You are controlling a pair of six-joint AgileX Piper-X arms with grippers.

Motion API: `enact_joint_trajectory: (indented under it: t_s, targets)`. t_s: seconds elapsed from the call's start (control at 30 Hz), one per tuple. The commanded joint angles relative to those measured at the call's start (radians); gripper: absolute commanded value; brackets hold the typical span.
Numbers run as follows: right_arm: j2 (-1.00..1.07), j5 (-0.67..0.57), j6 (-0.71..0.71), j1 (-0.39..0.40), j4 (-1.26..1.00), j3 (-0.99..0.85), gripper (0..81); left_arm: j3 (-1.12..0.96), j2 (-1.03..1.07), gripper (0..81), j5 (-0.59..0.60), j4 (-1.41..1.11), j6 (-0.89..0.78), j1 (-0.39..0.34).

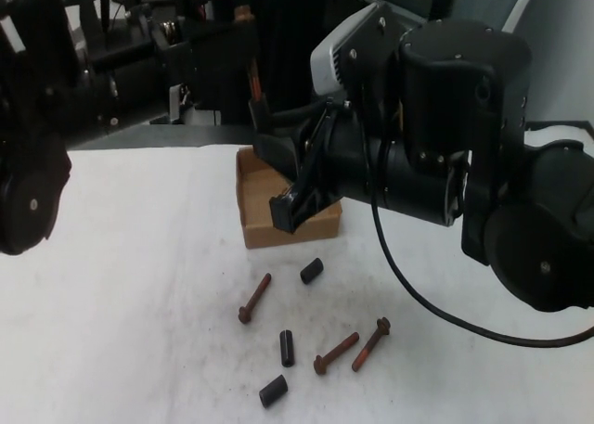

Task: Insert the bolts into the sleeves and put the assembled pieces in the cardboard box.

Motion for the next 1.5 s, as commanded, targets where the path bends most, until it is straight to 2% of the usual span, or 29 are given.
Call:
enact_joint_trajectory:
  t_s: [0.0,0.13,0.2,0.53,0.7,0.87,1.03,1.2,1.3,1.47]
  targets:
    - [-0.022,0.028,0.0,-0.012,-0.09,-0.026,0.8,0.003,0.001,13.8,0.102,0.034,-0.003,-0.009]
    - [-0.022,0.028,-0.003,-0.012,-0.085,-0.038,0.8,0.003,0.001,42.5,0.113,0.038,-0.014,-0.009]
    - [-0.022,0.028,-0.003,-0.012,-0.088,-0.041,0.8,0.003,0.001,48.2,0.113,0.038,-0.028,-0.009]
    - [-0.025,0.028,-0.003,-0.012,-0.089,-0.042,0.8,0.003,0.001,48.5,0.113,0.038,-0.03,-0.009]
    - [-0.048,0.028,-0.003,-0.012,-0.089,-0.042,0.8,0.003,0.001,48.7,0.059,0.038,-0.026,0.03]
    - [-0.07,0.028,-0.003,-0.012,-0.089,-0.042,0.8,0.003,0.001,48.8,0.052,0.04,-0.026,0.078]
    - [-0.072,0.02,-0.003,-0.012,-0.08,-0.042,0.8,0.003,0.001,54.3,0.052,0.041,-0.026,0.085]
    - [-0.072,0.023,-0.006,-0.012,-0.063,-0.042,0.8,0.003,0.001,54.2,0.042,0.042,-0.026,0.092]
    - [-0.072,0.031,-0.008,-0.037,0.006,-0.042,0.8,0.003,0.001,54.0,-0.001,0.109,-0.007,0.115]
    - [-0.072,0.021,0.001,-0.131,0.172,-0.054,0.8,0.003,0.001,54.0,-0.088,0.411,0.194,0.155]
